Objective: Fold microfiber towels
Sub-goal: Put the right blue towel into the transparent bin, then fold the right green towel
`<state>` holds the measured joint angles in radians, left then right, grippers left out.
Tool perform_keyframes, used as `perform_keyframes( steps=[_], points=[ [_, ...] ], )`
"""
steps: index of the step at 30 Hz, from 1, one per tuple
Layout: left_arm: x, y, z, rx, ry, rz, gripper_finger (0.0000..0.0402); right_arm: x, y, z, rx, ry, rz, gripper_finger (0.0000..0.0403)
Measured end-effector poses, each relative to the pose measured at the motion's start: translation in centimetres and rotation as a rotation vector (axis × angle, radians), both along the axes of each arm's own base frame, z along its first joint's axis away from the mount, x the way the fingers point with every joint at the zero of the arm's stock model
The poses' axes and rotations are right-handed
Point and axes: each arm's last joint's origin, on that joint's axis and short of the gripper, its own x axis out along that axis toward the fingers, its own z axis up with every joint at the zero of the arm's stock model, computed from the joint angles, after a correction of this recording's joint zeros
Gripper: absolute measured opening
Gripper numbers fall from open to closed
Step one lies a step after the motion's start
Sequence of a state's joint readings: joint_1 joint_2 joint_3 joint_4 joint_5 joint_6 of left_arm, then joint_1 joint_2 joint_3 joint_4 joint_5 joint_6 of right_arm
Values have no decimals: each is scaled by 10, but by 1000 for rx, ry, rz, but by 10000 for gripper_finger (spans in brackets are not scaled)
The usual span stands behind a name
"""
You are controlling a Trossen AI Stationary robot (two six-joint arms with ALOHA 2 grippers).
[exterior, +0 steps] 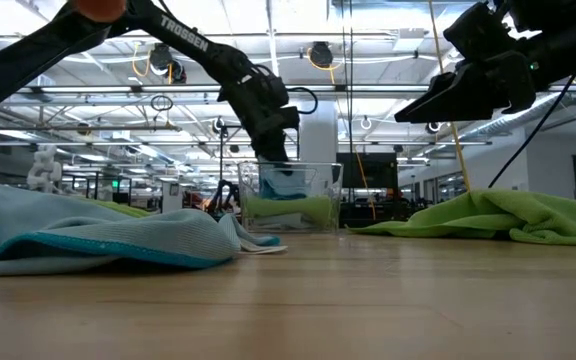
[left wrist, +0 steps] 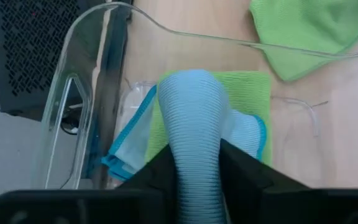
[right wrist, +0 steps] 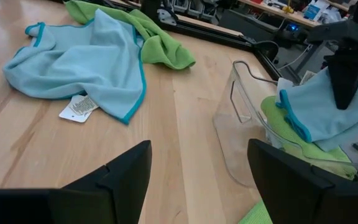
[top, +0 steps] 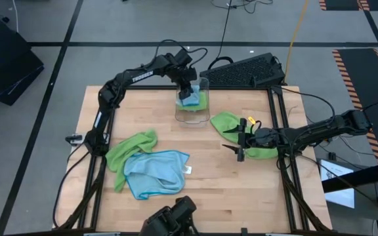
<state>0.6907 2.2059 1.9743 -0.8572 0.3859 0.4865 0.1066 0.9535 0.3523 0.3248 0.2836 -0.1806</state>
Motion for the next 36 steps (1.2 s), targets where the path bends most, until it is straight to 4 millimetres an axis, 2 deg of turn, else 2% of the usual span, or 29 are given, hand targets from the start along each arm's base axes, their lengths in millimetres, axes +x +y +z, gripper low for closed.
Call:
perform_keyframes(
  steps=[4,7,14,21,24,28,30,36],
  points=[
    [4,2,1,86,19,65,164,0,0,0,0,0,0,256],
    [8,4,5,191,34,123,193,0,0,0,0,1,0,256],
    [15,-9,29,317,2,156,203,0,0,-1,1,6,0,256],
    [24,-29,29,302,27,135,164,0,0,0,4,1,-1,256],
    [26,-42,31,272,72,188,137,0,0,-1,20,5,-8,256],
    [19,-70,52,220,117,320,95,-1,0,-2,34,21,-15,256],
    [16,-87,63,199,135,298,76,-1,0,-3,39,21,-17,256],
    [13,-151,77,174,125,219,30,-1,0,-4,97,23,-39,256]
  ],
)
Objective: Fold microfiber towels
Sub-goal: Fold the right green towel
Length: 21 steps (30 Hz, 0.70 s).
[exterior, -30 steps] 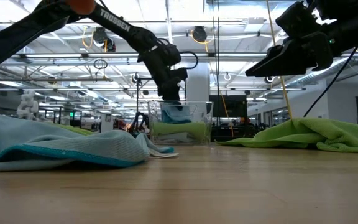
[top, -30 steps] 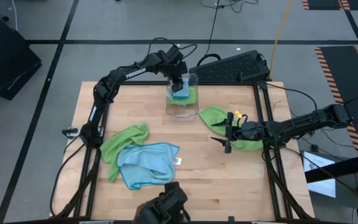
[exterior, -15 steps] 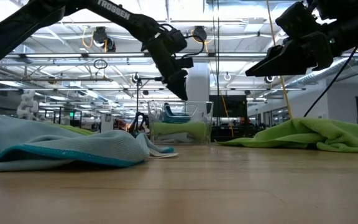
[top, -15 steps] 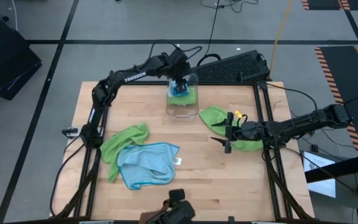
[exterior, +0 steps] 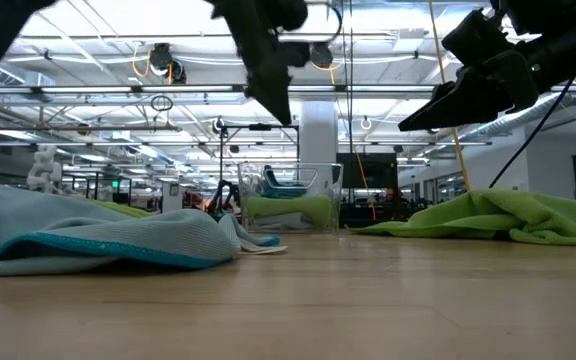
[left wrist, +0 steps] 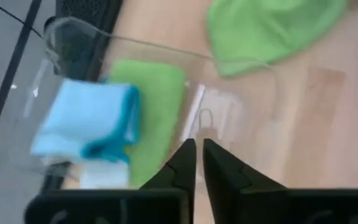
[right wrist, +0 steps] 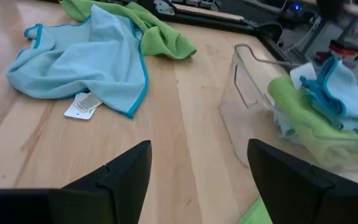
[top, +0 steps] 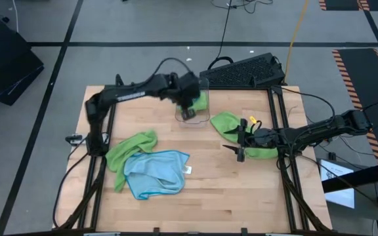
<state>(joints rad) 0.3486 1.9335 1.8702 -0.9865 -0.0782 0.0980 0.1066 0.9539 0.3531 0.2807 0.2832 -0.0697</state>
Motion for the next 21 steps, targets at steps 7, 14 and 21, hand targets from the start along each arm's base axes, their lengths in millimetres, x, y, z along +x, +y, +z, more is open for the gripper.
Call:
perform_keyframes(
  steps=[7,14,21],
  points=[
    [-28,-75,-15,51,-99,28,3,-2,2,-5,149,40,11,256],
    [-61,-136,-37,58,-321,44,23,-6,12,-14,205,115,-22,256],
    [-70,-191,-46,49,-471,-128,23,-9,20,-29,243,213,-115,256]
  ],
)
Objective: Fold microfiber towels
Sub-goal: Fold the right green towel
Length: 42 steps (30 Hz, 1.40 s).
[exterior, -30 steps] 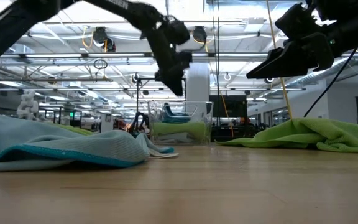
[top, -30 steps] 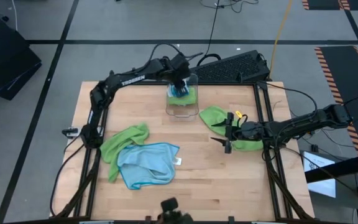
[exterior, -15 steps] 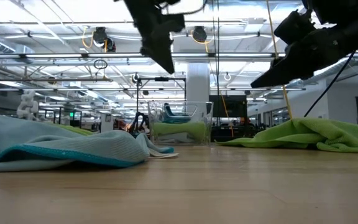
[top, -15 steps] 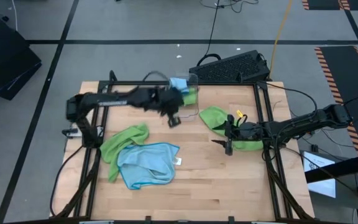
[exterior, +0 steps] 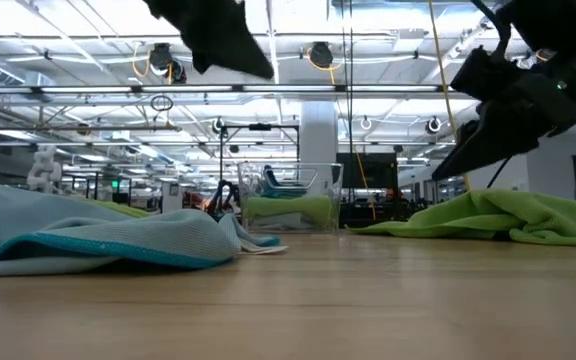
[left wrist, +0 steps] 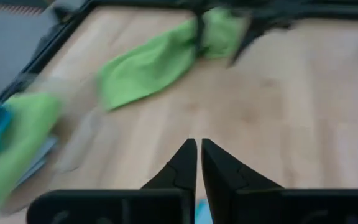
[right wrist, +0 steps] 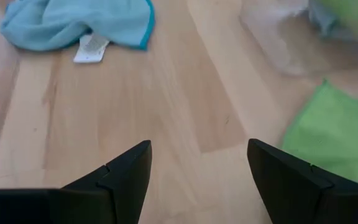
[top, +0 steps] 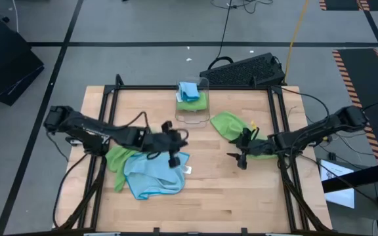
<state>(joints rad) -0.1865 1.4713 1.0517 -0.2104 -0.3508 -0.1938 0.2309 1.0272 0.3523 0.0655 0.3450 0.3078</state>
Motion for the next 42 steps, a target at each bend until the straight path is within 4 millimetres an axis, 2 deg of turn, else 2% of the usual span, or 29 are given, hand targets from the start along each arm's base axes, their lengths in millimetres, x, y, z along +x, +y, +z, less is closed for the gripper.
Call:
perform_keyframes(
  steps=[4,10,16,21,27,31,33,36,42],
  points=[
    [-3,-24,-1,12,-12,-84,16,1,-1,-10,-75,56,-82,256],
    [-7,-46,2,48,-46,-153,20,9,-20,-23,-264,134,-200,239],
    [-9,-59,-5,58,-15,-194,28,24,-35,-35,-253,145,-137,200],
    [-8,-70,-15,87,19,-239,23,27,-47,-49,-232,190,-171,168],
    [-6,-71,-17,57,13,-210,12,30,-51,-66,-132,213,-255,116],
    [-5,-71,-16,14,-15,-165,11,35,-47,-67,-93,153,-279,35],
    [-5,-74,-14,-5,-44,-157,15,37,-42,-66,-100,125,-256,10],
    [-2,-82,-17,0,-75,-153,20,38,-34,-62,-84,98,-216,11],
    [10,-91,-33,99,-110,-105,22,37,-2,-51,-28,36,-30,4]
  ],
)
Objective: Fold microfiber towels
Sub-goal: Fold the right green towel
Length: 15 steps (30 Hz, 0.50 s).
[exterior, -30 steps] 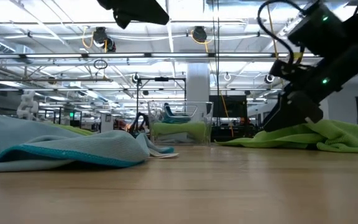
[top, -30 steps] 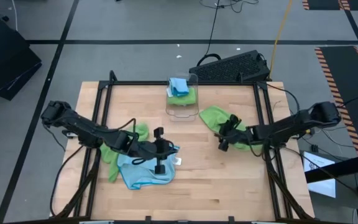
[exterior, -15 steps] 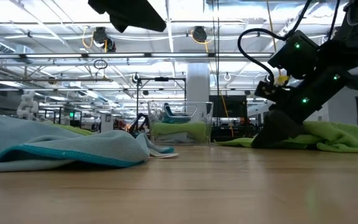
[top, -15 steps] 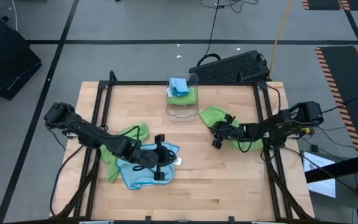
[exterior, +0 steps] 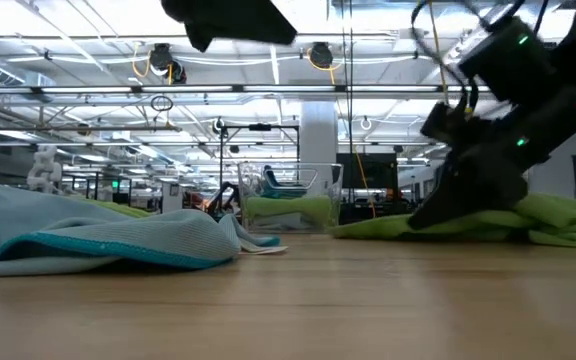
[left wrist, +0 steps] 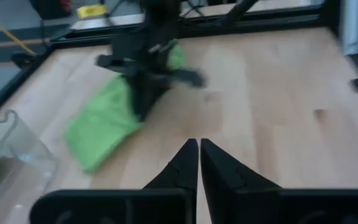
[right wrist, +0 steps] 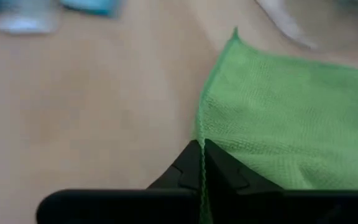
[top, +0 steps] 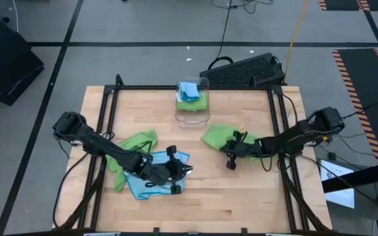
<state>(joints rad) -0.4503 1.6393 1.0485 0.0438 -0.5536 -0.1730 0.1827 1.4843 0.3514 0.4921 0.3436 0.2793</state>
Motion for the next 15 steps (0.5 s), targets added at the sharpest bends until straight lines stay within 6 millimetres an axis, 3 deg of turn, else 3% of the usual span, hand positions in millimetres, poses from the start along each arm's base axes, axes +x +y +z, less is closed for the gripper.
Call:
perform_keyframes(
  steps=[6,15],
  points=[
    [17,1,-23,57,-4,-1,64,-9,38,18,60,-86,193,2],
    [35,-5,-45,85,-54,-36,190,-10,56,80,5,-370,247,2]
  ],
)
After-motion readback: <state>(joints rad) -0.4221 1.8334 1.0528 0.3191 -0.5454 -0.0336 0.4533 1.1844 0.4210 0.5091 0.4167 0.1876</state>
